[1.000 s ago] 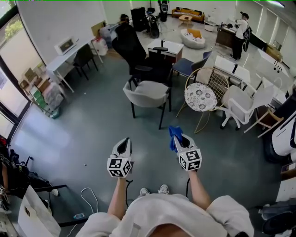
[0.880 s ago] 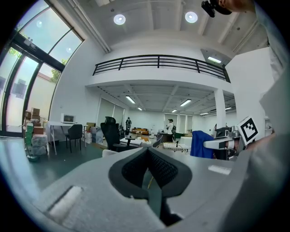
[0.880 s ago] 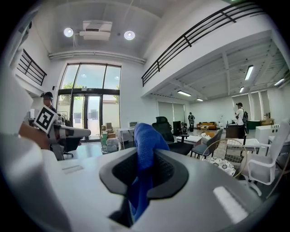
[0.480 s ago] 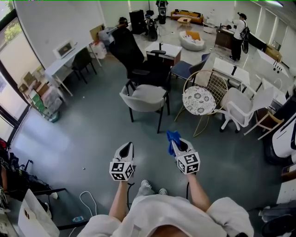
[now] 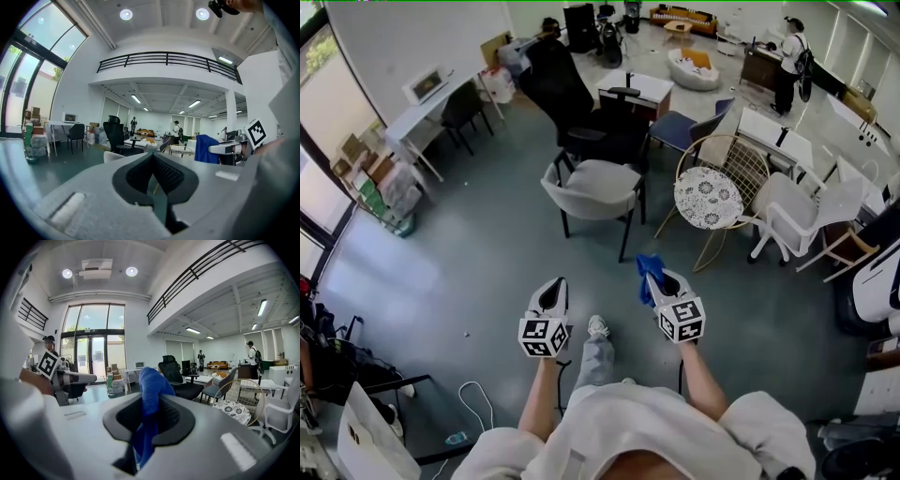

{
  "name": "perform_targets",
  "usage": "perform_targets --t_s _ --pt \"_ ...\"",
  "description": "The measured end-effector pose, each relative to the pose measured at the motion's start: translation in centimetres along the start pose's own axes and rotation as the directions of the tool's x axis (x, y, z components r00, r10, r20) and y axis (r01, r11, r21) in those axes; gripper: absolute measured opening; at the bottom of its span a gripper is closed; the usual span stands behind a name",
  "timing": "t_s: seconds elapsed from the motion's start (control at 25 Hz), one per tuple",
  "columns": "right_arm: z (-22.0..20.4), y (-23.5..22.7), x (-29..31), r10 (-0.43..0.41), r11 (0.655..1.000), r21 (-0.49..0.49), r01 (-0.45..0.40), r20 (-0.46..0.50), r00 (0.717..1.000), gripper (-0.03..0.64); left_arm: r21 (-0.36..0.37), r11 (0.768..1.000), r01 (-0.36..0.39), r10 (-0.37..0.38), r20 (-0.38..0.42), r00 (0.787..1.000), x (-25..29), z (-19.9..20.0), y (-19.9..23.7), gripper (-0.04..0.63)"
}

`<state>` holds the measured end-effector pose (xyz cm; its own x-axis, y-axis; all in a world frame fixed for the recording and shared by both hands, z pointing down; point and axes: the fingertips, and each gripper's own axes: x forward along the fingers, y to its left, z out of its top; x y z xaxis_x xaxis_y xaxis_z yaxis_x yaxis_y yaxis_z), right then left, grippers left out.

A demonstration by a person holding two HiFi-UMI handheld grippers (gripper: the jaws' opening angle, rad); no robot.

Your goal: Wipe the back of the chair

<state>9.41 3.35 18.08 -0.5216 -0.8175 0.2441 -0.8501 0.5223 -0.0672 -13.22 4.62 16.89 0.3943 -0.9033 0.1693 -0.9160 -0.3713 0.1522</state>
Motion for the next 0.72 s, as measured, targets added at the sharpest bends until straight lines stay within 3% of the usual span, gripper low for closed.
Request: perform_targets --t_s 0.32,0.72 --pt "0.3 -2.8 8.1 -0.009 1.0 -0.015 0.008 -0.046 0.999 0.048 -0.032 0.999 0.03 -0.03 -0.023 0.999 8.3 -0.6 4.5 0.005" --pt "5.7 -5.9 21.2 -0.024 0.999 -0.036 0.022 -0.051 0.998 0.048 -0.053 0.997 0.061 -0.062 -0.028 0.998 18.8 3.1 13.2 0.005"
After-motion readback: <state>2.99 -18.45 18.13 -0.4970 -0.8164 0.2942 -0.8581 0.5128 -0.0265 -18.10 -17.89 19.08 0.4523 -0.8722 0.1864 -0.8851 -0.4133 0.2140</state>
